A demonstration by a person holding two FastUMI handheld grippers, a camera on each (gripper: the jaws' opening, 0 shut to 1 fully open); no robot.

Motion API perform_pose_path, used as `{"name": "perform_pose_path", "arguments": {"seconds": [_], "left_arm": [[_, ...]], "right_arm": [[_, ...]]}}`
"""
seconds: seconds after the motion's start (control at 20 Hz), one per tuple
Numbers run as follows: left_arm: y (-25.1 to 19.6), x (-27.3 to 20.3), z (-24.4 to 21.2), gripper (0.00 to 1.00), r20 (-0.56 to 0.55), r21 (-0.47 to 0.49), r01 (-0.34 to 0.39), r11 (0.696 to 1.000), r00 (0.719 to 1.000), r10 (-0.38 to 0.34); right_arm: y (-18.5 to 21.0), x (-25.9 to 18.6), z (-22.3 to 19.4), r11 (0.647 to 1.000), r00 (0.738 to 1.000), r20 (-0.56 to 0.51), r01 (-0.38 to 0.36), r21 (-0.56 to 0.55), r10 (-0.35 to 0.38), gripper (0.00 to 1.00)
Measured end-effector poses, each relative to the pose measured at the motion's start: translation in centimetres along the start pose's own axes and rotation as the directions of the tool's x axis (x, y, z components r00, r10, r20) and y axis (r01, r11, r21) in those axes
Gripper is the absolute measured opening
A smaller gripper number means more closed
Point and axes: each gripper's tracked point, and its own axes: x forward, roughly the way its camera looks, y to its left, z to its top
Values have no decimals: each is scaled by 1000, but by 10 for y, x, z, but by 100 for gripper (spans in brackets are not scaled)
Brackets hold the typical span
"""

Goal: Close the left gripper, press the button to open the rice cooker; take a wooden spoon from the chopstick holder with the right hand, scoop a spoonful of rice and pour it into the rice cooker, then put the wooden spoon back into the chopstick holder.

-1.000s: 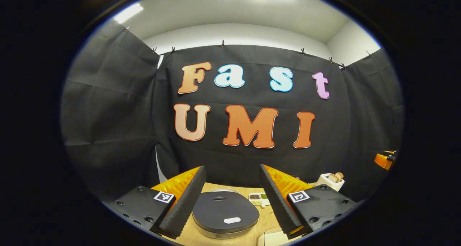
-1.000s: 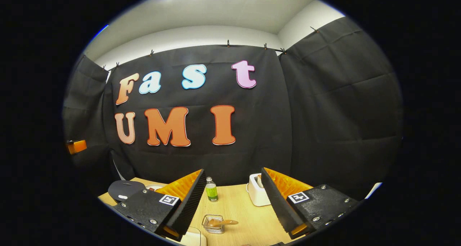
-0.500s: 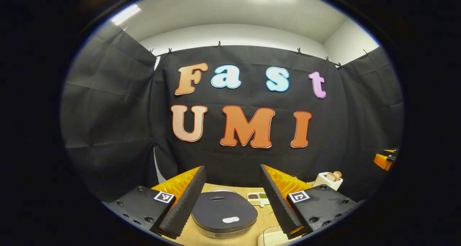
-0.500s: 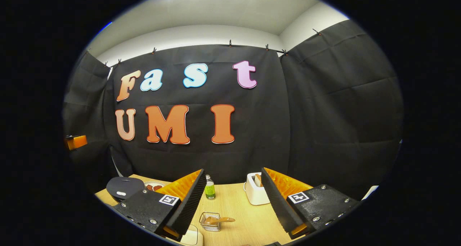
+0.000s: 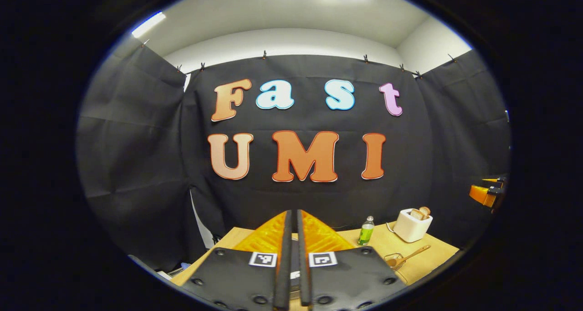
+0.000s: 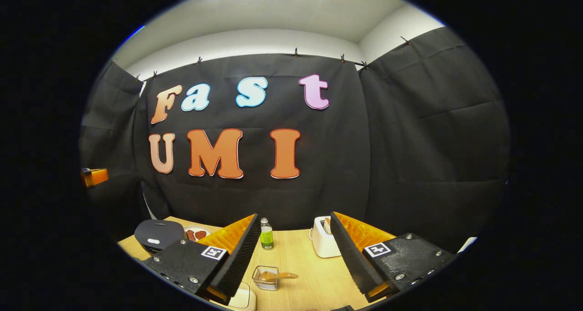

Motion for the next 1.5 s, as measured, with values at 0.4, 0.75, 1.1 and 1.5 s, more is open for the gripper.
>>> {"name": "perform_pose_path", "arguments": {"seconds": [0.4, 0.75, 1.1, 1.5], "left_arm": [[-8, 28, -66, 4, -189, -86, 43, 995, 980, -59], [-17, 60, -161, 4, -386, -62, 75, 995, 918, -93], [-17, 71, -240, 4, -532, -86, 72, 994, 840, -107], [-12, 71, -267, 0, -587, -99, 93, 991, 798, -134]], "right_arm": [[-2, -3, -11, 1000, 1000, -29, 9, -5, -10, 94], [-28, -11, -29, 997, 994, -84, 74, -9, -74, 94], [-50, -24, -38, 990, 984, -114, 139, -7, -139, 94], [-51, -28, -44, 989, 980, -131, 145, -29, -148, 95]]}}
